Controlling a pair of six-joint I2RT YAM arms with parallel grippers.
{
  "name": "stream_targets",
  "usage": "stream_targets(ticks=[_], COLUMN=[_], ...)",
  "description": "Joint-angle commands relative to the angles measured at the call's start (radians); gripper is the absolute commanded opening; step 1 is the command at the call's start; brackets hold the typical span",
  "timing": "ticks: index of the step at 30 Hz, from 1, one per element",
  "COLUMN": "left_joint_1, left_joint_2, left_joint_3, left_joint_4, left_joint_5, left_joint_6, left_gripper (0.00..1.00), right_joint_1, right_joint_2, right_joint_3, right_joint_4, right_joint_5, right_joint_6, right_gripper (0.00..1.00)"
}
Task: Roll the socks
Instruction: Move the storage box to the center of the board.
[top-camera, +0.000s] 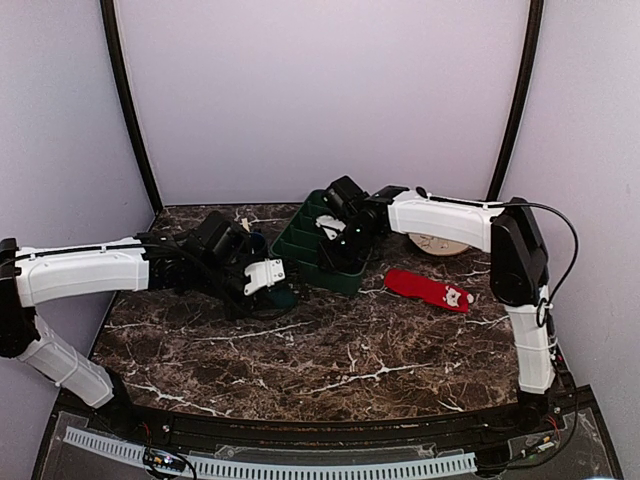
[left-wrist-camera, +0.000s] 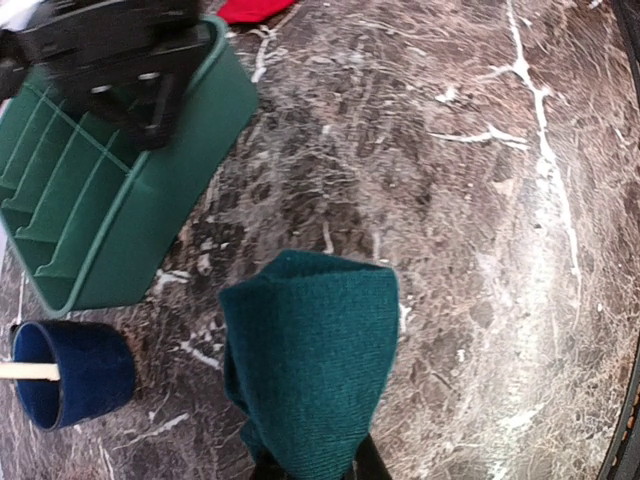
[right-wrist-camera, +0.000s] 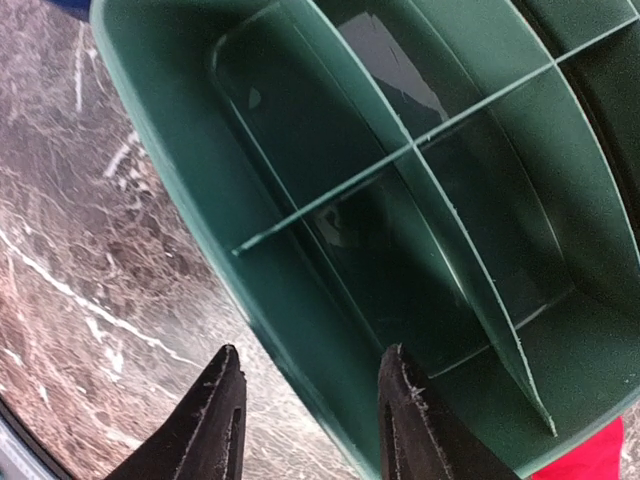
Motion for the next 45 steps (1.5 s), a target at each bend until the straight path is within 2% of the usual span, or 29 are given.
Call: stream_targets(ticks=[1,5,13,19,28,35,40,45], left_joint_1=[0.033,0.052,0.086,0.104,0.122,0.139,0.144,0.144], left_joint_2=[-0.044,-0.044,-0.004,0.040,0.110,0.122,0.124,0.127], left_joint_3=[0.038,0.052,0.111,0.176,0.287,0.333,0.348,0.347], left_joint_4=[-0.039,-0.041,-0.046,-0.070,-0.106,-0.119,-0.151,-0.198], left_joint_5=[0.007,0.012,0.012,0.005,-0.008,-0.021,-0.001,0.076], left_joint_6=[-0.017,-0.015,0.005,0.023,0.030,0.011,0.053,0.090], left_gripper=[0.00,0.00,0.00,0.00,0.00,0.00,0.00,0.00], right_joint_1=[-0.003,-0.003,0.000,0.007,0.105,0.244,0.359,0.468], right_joint_2=[0.022,0.044,0.044,0.000,-0.156,-0.272,-0.325,-0.390], right_joint_3=[0.027,0.036,0.008,-0.061,-0.290,-0.456,-0.511,-0.553], right_joint_4=[-0.027,-0.042,-0.052,-0.054,0.023,0.114,0.135,0.141], right_joint_5=[0.037,0.034,0.012,0.016,0.045,0.084,0.114,0.143], right_joint_6=[-0.044,-0.075,-0.118,-0.143,-0.266,-0.329,-0.344,-0.341], right_gripper=[0.42,0.39,0.13,0.02,0.00,0.00,0.00,0.00])
